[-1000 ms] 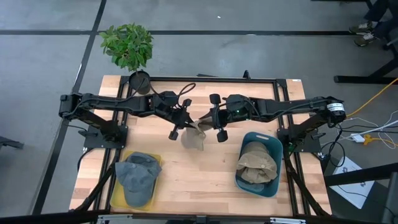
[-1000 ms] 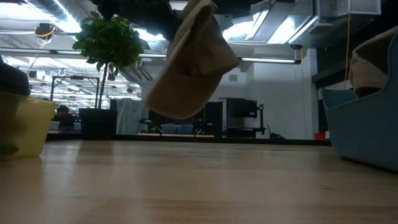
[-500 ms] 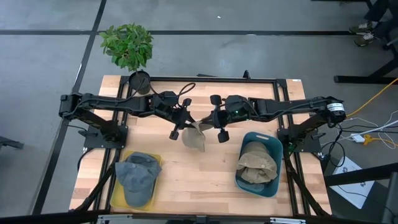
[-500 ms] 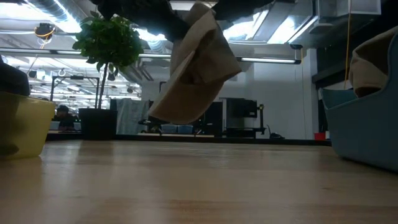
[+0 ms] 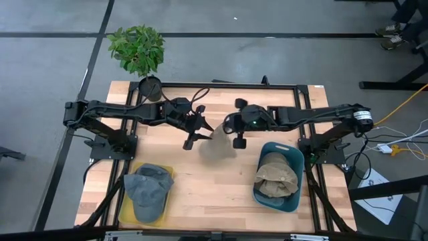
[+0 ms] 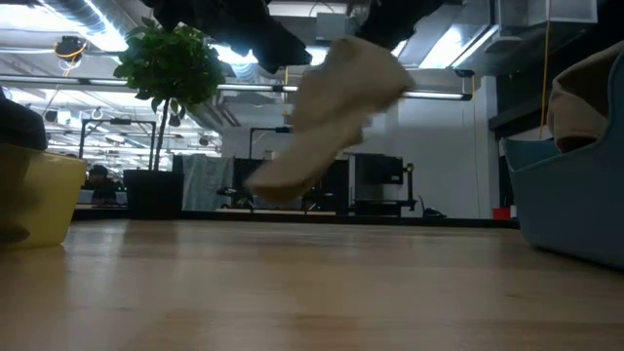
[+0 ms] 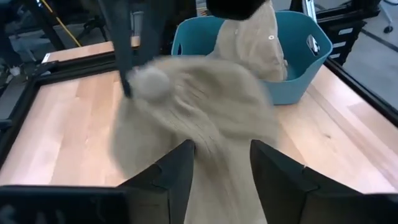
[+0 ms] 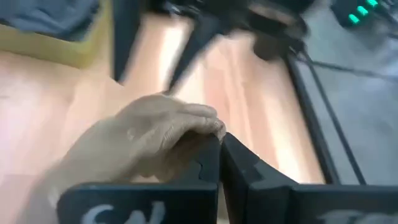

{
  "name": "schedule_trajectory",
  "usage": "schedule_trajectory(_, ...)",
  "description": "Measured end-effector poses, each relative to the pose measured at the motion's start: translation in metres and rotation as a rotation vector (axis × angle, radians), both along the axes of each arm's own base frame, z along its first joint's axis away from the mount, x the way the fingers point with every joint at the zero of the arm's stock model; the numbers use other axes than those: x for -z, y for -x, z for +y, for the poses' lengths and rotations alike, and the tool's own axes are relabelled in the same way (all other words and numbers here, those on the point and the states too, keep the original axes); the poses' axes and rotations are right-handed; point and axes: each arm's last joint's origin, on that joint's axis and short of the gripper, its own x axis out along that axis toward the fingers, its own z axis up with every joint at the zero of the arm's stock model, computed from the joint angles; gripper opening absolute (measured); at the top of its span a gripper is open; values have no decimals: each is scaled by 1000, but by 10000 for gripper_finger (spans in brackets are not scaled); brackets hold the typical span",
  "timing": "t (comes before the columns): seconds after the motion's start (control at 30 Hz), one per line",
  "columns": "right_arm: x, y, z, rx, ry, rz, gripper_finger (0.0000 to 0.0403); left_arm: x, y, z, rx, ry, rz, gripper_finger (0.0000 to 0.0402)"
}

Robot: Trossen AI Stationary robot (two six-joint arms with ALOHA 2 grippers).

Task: Pick & Place hat
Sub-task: Put the brown cap into the blue bin

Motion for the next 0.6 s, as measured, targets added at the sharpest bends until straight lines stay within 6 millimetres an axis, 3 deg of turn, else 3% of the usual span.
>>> schedule_trajectory(0.33,-38,54,19,225,32,-81,2,0,0,0,-10,34,7,157)
schedule_trajectory(0.6,-57,89,16,395,29,-159,2,0,0,0,-10,33,7,157)
